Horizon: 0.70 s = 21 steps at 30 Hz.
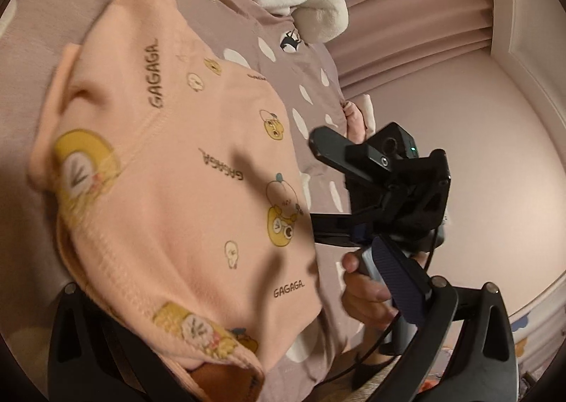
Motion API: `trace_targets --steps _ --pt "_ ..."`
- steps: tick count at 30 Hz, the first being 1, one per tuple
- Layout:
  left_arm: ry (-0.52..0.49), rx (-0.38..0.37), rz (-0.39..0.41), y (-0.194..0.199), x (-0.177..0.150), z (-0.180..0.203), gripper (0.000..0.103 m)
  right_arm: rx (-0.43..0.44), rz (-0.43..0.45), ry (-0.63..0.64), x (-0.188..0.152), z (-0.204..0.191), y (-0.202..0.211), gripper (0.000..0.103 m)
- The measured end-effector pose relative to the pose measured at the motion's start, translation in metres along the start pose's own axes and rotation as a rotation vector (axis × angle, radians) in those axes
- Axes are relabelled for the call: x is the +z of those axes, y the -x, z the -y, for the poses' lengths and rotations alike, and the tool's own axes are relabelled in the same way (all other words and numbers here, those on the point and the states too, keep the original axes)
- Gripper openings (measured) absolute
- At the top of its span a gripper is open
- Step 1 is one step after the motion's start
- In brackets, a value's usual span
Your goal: Fold small clothes
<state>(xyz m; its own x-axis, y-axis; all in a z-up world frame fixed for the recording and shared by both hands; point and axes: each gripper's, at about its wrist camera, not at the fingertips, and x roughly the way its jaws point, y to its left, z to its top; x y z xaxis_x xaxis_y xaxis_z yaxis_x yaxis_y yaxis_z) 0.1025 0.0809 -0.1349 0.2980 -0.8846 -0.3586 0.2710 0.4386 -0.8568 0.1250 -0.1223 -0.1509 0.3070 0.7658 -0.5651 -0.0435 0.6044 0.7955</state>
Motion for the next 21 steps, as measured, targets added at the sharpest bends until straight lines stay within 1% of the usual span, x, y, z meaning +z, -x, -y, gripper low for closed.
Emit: trace_targets --steps 2,5,6,7,8,9,10,11,12,13,14,15,16,19,20,21 --pt "0.01 -0.022 -0.005 -0.004 0.002 0.001 0.102 0.016 -0.003 0.014 0.0 -0.001 -0.005 0.102" --pt "0.005 -0.019 -0.016 -0.009 0.001 0.005 0.102 0.004 -0.02 0.048 0.004 -0.007 -0.009 0.102" --pt "-0.002 -0.004 -0.026 -0.013 0.002 0.007 0.101 -0.009 -0.02 0.054 0.006 -0.008 -0.011 0.101" --pt "-0.004 0.026 -0.029 -0.016 0.002 0.009 0.098 -0.03 -0.014 0.06 0.008 -0.009 -0.012 0.097" --pt "-0.006 0.081 -0.032 -0.017 0.001 0.009 0.084 -0.058 -0.004 0.07 0.008 -0.01 -0.012 0.09" --pt "-0.002 0.141 -0.041 -0.02 0.002 0.008 0.067 -0.075 0.003 0.075 0.009 -0.009 -0.012 0.086" --pt "0.005 0.185 -0.05 -0.022 0.002 0.006 0.061 -0.1 0.013 0.077 0.01 -0.007 -0.012 0.074" --pt "0.018 0.212 -0.053 -0.022 0.003 0.003 0.053 -0.128 0.024 0.078 0.011 -0.006 -0.012 0.066" --pt "0.034 0.209 -0.048 -0.02 0.004 0.001 0.047 -0.147 0.032 0.081 0.012 -0.005 -0.012 0.056" --pt "0.059 0.214 -0.038 -0.018 0.006 -0.003 0.043 -0.171 0.042 0.094 0.011 -0.005 -0.012 0.048" --pt "0.09 0.22 -0.026 -0.018 0.006 -0.008 0.037 -0.187 0.053 0.104 0.011 -0.006 -0.012 0.044" --pt "0.114 0.225 -0.016 -0.018 0.007 -0.011 0.032 -0.22 0.067 0.117 0.009 -0.008 -0.013 0.042" --pt "0.129 0.23 -0.007 -0.018 0.007 -0.014 0.031 -0.269 0.079 0.133 0.006 -0.013 -0.014 0.039" --pt "0.12 0.252 0.022 -0.017 0.005 -0.012 0.029 -0.418 0.11 0.216 0.001 -0.032 -0.023 0.038" --pt "0.111 0.257 0.031 -0.017 0.004 -0.012 0.029 -0.456 0.115 0.233 0.0 -0.037 -0.026 0.039" --pt "0.104 0.259 0.04 -0.017 0.004 -0.012 0.029 -0.47 0.117 0.232 0.001 -0.037 -0.027 0.039"
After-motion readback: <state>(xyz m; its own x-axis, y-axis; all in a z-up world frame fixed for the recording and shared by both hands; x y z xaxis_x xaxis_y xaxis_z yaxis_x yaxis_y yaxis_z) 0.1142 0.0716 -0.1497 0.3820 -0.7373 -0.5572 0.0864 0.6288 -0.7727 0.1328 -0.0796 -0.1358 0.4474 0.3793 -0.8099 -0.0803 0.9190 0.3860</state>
